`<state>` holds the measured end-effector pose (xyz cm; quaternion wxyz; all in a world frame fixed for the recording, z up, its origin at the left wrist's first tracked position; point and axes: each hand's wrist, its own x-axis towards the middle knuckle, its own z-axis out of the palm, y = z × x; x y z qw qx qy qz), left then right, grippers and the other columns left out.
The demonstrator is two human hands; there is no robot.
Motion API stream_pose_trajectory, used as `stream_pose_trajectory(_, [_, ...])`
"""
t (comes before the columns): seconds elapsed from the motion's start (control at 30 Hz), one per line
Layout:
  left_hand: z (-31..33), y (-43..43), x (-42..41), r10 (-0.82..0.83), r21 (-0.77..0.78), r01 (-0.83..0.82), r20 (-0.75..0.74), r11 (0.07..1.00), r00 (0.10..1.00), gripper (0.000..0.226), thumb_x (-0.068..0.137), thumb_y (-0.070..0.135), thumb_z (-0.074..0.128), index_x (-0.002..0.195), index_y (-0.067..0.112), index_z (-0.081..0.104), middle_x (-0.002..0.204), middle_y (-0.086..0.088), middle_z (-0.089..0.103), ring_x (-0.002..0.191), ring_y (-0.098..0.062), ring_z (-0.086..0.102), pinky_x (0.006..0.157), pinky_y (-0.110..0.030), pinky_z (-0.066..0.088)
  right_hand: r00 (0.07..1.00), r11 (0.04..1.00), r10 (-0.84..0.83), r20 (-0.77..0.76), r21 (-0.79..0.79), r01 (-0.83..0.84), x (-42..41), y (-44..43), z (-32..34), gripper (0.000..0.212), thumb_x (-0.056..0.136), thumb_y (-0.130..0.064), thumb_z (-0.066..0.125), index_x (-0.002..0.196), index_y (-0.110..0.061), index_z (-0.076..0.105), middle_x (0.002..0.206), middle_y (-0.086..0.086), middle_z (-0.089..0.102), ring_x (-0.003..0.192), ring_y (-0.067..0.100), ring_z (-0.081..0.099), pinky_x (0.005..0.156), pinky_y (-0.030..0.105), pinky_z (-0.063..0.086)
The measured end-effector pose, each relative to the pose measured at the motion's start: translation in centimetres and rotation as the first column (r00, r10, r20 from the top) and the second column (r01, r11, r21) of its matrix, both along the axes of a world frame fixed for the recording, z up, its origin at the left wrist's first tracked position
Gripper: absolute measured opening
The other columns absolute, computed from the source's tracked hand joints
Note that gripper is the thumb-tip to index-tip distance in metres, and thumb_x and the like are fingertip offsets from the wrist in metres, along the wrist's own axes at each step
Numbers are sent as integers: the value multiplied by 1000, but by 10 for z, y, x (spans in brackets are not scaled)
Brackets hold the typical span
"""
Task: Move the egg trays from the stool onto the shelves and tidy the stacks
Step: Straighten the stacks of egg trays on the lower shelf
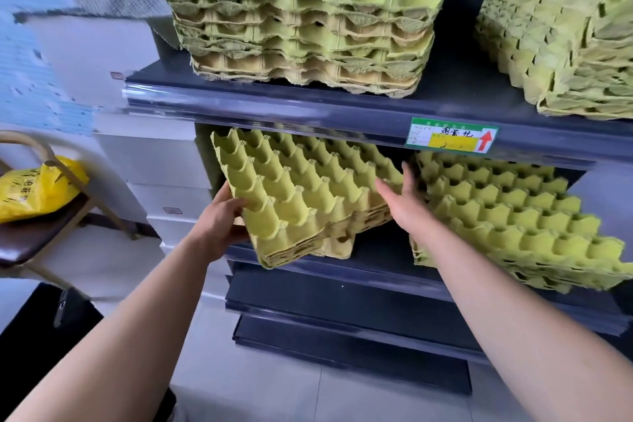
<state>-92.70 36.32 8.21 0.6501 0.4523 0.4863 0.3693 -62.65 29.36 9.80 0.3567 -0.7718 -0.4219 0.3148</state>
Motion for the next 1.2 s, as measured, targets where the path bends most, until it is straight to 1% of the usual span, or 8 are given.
stream_pose_trajectory(0.2, [-8,15,-12,-13,-34,12,-24,999,1000,46,88,10,51,120,43,60,105,-11,64,82,-33,64,59,-36,54,1000,1000,10,15,-20,-10,-1,-4,-6,76,82,-68,51,144,-45,14,154,-1,25,131,29,40,106,45,35])
stream_pose_trajectory(0.33, [-7,28,-15,74,-48,-74,-9,996,997,17,95,28,52,104,26,67,107,-13,68,85,-34,66,73,-43,54,999,999,-35,13,-2,35,-10,-1,-11,76,81,-61,59,143,-32,27,149,2,35,129,25,41,105,42,35])
stream_pose_trajectory(0.43, [-7,38,-14,86,-39,-87,-30,995,996,40,88,47,61,107,12,64,106,-13,71,94,-33,68,87,-48,54,992,992,-121,-47,28,122,-20,1,-16,71,83,-52,63,142,-27,33,143,2,41,123,23,45,100,38,38])
stream_pose_trajectory(0.53, [-5,50,-16,-5,-20,4,-40,1000,999,60,74,41,70,123,11,57,111,-15,69,99,-33,67,87,-51,52,976,973,-206,-66,97,211,-33,0,-17,53,87,-38,63,134,-23,42,120,-2,52,99,16,54,77,26,46])
stream_pose_trajectory(0.63, [-5,63,-23,-70,-15,69,-62,998,996,57,75,24,61,129,8,52,113,-18,66,95,-33,64,78,-44,54,961,962,-241,-137,97,255,-42,-1,-25,43,88,-30,62,126,-25,44,115,-2,56,95,20,60,82,42,55])
stream_pose_trajectory(0.9, [-16,71,-35,-204,-9,210,-273,978,940,41,98,15,48,135,31,44,121,-4,60,107,-30,61,82,-52,55,930,938,-343,-133,11,347,-65,4,-31,40,88,-47,56,114,-20,42,94,-4,52,79,18,57,76,39,53])
stream_pose_trajectory(1.0, [-14,71,-34,-122,68,138,-202,988,972,34,99,14,46,123,38,49,107,-2,66,95,-25,63,86,-51,52,920,921,-380,-97,57,386,-68,6,-33,24,94,-26,53,114,-17,44,94,5,57,66,18,54,56,31,47])
stream_pose_trajectory(1.2, [-24,80,-43,-85,67,94,-122,993,989,58,90,52,56,142,32,39,128,2,61,118,-19,57,104,-44,42,878,869,-449,-166,146,472,-85,2,-40,16,91,-15,55,105,-16,47,92,5,57,63,15,51,48,23,40])
